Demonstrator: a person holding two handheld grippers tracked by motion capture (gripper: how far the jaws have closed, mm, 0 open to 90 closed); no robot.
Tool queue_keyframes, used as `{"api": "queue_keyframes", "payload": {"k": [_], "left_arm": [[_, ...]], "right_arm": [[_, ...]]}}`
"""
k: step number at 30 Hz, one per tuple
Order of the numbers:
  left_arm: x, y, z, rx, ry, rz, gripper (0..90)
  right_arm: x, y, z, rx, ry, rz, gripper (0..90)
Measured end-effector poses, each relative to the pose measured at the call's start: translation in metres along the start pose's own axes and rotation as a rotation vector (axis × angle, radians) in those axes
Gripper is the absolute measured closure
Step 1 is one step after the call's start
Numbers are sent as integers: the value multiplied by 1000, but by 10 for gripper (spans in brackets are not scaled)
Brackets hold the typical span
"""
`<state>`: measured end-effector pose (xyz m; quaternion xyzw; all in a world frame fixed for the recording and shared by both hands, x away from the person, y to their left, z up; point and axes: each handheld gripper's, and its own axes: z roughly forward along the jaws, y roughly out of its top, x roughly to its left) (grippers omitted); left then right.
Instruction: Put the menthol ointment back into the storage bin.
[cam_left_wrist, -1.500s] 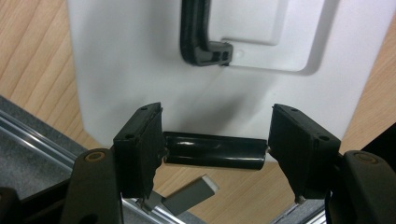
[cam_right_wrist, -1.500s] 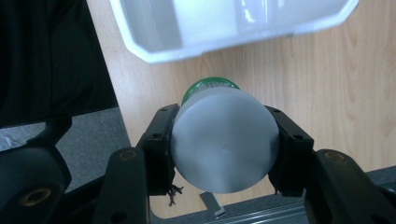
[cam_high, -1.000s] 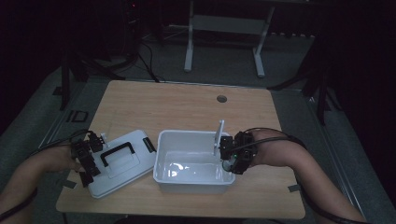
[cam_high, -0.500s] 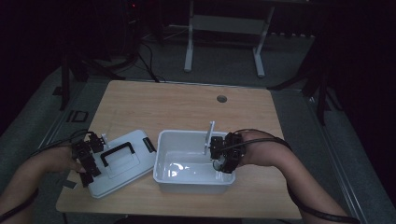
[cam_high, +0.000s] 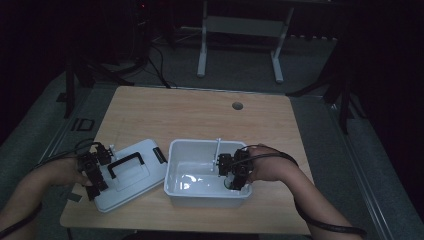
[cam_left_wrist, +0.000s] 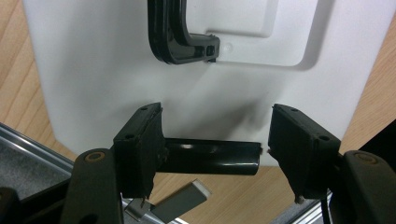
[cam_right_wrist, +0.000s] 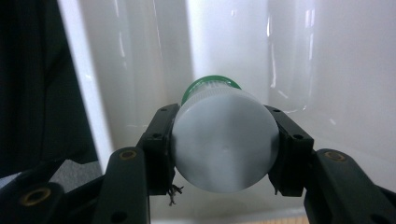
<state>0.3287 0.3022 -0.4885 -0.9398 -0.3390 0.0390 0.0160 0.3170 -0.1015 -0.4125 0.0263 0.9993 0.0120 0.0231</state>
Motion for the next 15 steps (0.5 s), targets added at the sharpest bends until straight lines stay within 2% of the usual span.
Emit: {"api": "queue_keyframes", "payload": {"k": [8, 15], "left_arm": [[0, 0, 2, 1, -10, -3, 351], [-1, 2, 4, 0, -12, 0, 351]], "right_arm": [[-3, 4, 12, 12, 0, -3, 501], [-3, 17, 24, 12, 21, -9, 501]]}}
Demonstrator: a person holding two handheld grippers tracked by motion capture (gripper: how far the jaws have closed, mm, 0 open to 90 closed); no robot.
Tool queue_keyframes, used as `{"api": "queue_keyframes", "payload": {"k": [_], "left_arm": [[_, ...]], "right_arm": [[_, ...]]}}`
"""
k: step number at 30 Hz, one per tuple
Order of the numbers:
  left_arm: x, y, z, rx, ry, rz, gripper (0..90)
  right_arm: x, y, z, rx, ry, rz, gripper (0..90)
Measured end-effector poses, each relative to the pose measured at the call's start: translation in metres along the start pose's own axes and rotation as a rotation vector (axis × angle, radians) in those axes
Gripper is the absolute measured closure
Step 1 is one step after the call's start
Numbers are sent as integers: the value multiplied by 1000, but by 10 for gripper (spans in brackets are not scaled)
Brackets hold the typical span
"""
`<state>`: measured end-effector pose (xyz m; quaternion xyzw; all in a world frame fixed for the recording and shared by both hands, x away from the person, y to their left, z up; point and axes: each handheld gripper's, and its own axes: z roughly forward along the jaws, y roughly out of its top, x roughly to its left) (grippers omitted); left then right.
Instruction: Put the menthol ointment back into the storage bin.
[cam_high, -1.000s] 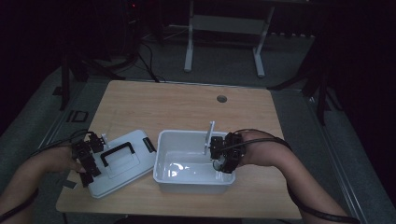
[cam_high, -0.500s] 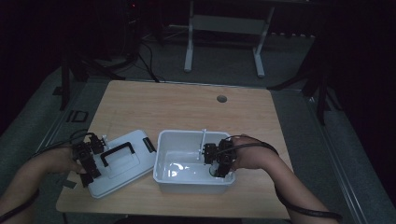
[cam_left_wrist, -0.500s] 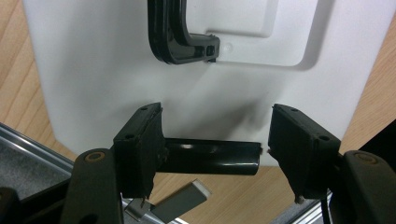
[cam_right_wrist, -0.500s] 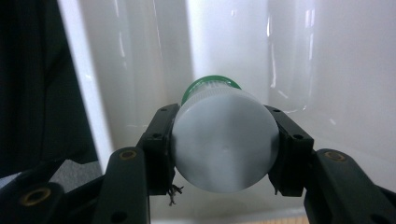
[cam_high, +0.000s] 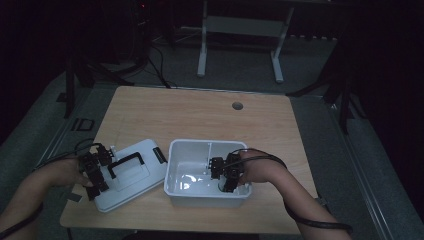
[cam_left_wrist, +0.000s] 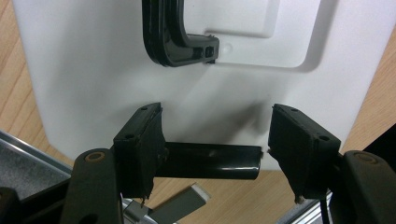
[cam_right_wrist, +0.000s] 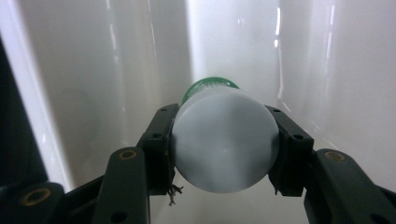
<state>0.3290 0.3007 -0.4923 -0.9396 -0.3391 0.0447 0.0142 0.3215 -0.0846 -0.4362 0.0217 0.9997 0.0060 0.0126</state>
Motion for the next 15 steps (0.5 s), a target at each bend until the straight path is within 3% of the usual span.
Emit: {"api": "queue_keyframes", "payload": {"k": [5, 15], "left_arm": [[-1, 0, 0, -2, 3, 9, 350], [1, -1, 2, 3, -6, -6, 350]], "right_arm": [[1, 7, 12, 13, 10, -8, 501], [-7, 14, 31, 64, 7, 23, 501]]}}
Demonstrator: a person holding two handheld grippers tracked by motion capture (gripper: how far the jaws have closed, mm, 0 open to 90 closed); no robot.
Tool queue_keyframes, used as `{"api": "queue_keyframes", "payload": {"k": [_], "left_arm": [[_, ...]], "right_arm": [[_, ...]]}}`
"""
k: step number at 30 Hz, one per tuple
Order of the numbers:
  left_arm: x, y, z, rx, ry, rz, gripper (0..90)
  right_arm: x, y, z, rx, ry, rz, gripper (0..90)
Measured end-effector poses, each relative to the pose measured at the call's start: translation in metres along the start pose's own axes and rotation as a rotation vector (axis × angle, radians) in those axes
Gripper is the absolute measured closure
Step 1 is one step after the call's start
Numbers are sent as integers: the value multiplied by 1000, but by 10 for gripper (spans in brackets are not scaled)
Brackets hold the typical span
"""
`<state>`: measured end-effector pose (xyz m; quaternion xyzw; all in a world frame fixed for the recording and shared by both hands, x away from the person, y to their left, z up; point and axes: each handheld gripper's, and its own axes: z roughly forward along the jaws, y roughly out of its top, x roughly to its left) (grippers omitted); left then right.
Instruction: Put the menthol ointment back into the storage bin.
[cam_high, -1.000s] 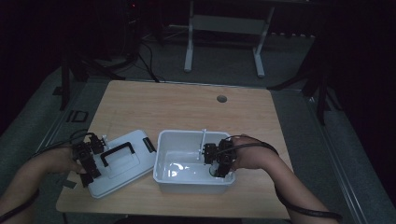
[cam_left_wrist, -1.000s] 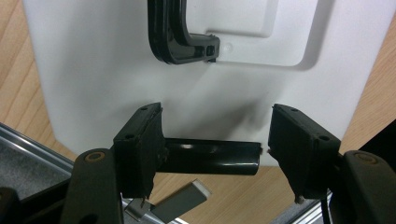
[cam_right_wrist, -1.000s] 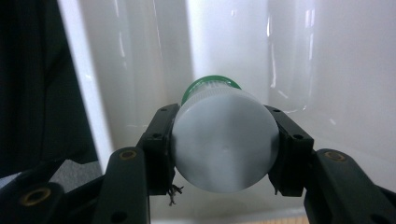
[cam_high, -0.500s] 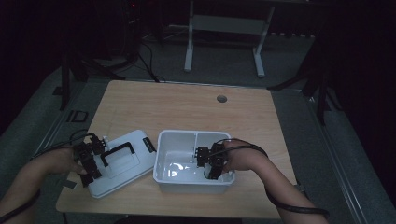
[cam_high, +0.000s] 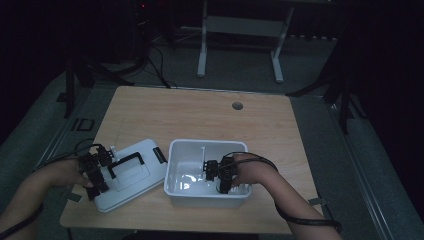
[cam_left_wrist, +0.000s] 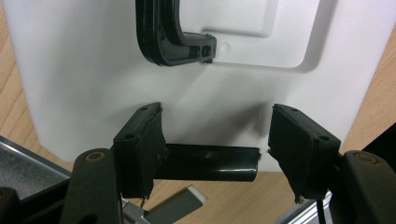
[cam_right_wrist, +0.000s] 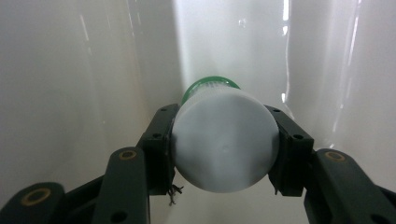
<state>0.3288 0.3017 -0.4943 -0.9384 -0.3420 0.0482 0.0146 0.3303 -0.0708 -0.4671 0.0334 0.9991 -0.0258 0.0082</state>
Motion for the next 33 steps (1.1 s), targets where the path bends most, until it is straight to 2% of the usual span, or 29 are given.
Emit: {"api": "queue_keyframes", "payload": {"k": [3, 9, 13, 16, 24, 26, 33], "left_arm": [[0, 0, 0, 1, 1, 4, 351], [0, 0, 0, 3, 7, 4, 351], [0, -1, 1, 18, 13, -3, 351], [0, -1, 1, 15, 8, -6, 351], [1, -1, 0, 6, 15, -7, 350], [1, 0, -1, -7, 15, -8, 351], [-1, 1, -2, -8, 15, -3, 350]], "right_arm": [[-3, 2, 2, -7, 5, 21, 501], [-4, 5, 7, -10, 17, 32, 501], [-5, 6, 15, 23, 18, 37, 500], [-5, 6, 16, 27, 15, 35, 500], [-6, 8, 25, 46, 56, 40, 498], [-4, 9, 25, 61, 49, 12, 497], [-3, 8, 17, 49, 42, 2, 471]]}}
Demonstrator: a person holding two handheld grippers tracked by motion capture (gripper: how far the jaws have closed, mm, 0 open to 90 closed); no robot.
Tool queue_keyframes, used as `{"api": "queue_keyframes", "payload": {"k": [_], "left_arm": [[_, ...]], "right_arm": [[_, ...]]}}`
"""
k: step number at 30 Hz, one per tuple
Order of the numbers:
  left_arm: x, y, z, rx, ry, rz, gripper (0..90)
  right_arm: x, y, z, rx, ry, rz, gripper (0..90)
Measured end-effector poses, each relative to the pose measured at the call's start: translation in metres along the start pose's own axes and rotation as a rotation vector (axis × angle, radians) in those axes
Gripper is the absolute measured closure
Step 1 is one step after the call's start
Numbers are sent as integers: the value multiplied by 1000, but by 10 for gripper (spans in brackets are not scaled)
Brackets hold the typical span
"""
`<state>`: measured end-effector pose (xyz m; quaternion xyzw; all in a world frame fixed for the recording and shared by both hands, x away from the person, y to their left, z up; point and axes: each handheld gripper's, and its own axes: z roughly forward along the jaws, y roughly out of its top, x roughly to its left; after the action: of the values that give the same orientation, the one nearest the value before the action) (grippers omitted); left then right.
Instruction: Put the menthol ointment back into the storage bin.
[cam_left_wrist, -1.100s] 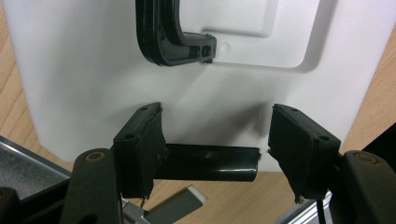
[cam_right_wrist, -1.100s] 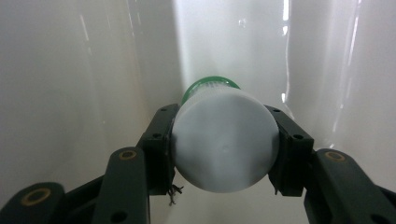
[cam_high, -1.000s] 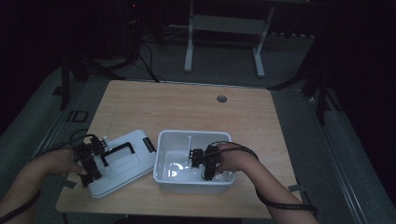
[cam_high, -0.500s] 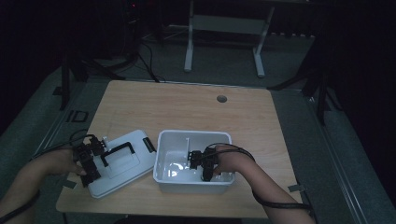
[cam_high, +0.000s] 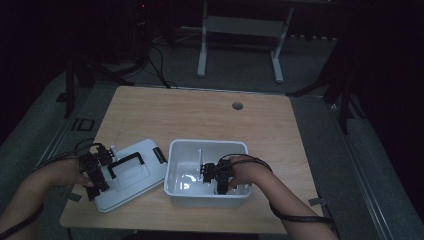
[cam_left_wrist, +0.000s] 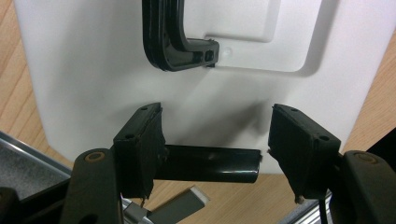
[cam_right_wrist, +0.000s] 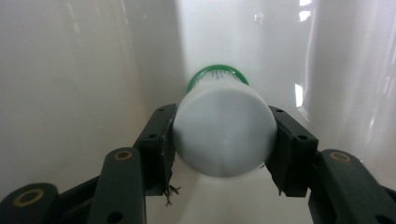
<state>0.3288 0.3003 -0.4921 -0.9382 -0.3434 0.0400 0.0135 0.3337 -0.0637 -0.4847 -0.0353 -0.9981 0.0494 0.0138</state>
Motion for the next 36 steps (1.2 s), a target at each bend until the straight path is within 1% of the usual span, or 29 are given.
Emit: {"api": "queue_keyframes", "payload": {"k": [2, 4, 8, 13, 15, 20, 24, 27, 28, 32, 36], "left_arm": [[0, 0, 0, 1, -1, 1, 350], [0, 0, 0, -1, -2, -1, 350], [0, 0, 0, 0, 0, 2, 351], [0, -1, -1, 4, 3, -3, 351], [0, -1, -2, 3, 3, -3, 350], [-1, -1, -3, 3, 6, -2, 350], [-1, -1, -4, 0, 9, -1, 350], [-2, 0, -3, 3, 10, 3, 350], [-1, 0, -3, 3, 9, 7, 350], [-2, 0, -3, 2, 12, 2, 350], [-3, 1, -2, 13, 25, 8, 350]], "right_arm": [[1, -1, -6, -7, -16, 0, 459], [2, -2, -11, -20, -11, -1, 458], [2, -6, -23, -28, -24, -8, 458], [1, -12, -41, -62, -38, 4, 460], [0, -15, -45, -62, -45, 5, 465], [0, -23, -57, -62, -50, -3, 473], [0, -31, -68, -81, -61, -5, 473], [0, -37, -76, -104, -80, 1, 472], [-1, -39, -79, -106, -82, 4, 468], [0, -46, -87, -115, -110, 8, 406], [-2, -57, -97, -144, -134, 23, 375]]}}
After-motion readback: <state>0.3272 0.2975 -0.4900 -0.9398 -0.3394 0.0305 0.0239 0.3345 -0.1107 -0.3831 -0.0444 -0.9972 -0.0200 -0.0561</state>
